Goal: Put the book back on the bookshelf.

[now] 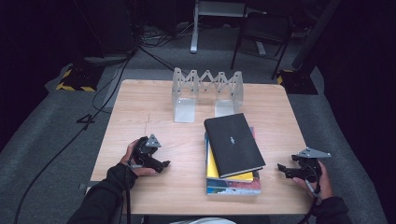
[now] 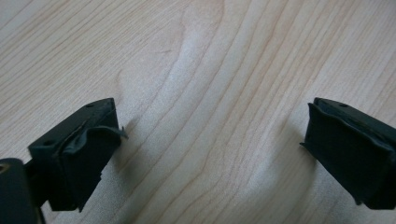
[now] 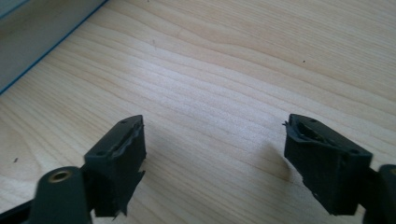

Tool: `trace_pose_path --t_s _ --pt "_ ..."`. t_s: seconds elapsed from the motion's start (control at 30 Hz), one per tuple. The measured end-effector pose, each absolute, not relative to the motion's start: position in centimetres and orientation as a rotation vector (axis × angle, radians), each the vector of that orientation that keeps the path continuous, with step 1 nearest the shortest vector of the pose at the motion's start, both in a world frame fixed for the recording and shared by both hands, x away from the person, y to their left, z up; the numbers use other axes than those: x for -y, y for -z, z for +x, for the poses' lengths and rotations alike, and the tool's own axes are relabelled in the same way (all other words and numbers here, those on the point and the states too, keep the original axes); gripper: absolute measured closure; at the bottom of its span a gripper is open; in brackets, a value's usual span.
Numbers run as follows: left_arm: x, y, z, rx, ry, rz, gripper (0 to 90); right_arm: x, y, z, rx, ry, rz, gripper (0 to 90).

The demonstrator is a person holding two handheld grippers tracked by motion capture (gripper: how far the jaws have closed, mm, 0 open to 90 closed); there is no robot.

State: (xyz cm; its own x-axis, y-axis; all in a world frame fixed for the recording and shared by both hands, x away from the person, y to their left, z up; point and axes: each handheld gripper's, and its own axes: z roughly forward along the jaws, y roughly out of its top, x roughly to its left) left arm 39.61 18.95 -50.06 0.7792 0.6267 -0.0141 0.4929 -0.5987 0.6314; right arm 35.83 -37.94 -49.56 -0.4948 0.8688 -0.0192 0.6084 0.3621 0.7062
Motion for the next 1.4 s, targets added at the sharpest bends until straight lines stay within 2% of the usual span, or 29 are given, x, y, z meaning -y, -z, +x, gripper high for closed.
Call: trace_pose_path --t_s 0.07,0.17,0.23,0.4,0.6,1.0,1.4 --pt "-18.9 50.0 39.5 -0.829 -0.282 2.333 7.0 37.9 49.1 35.7 -2.236 -0.932 1.274 21.4" --pt "-19.0 49.8 39.3 -0.815 -0.271 2.330 18.3 37.8 48.3 35.2 -2.253 -0.987 1.230 26.1" --pt "-19.0 49.7 39.1 -0.817 -0.273 2.337 16.2 37.5 47.7 34.9 -2.287 -1.017 1.193 28.9" --pt "-18.7 49.6 38.9 -0.804 -0.309 2.331 17.3 36.4 46.0 33.4 -2.315 -1.046 1.058 32.6" --pt "-17.9 49.3 38.6 -0.763 -0.284 2.345 18.1 35.1 44.4 32.3 -2.307 -1.100 0.993 36.1" --pt "-16.8 48.9 37.8 -0.726 -0.284 2.329 20.1 33.8 42.9 31.9 -2.351 -1.213 0.929 31.6" --pt "-14.3 47.8 39.1 -0.632 -0.375 2.365 22.8 31.3 42.2 31.6 -2.429 -1.230 0.835 26.2"
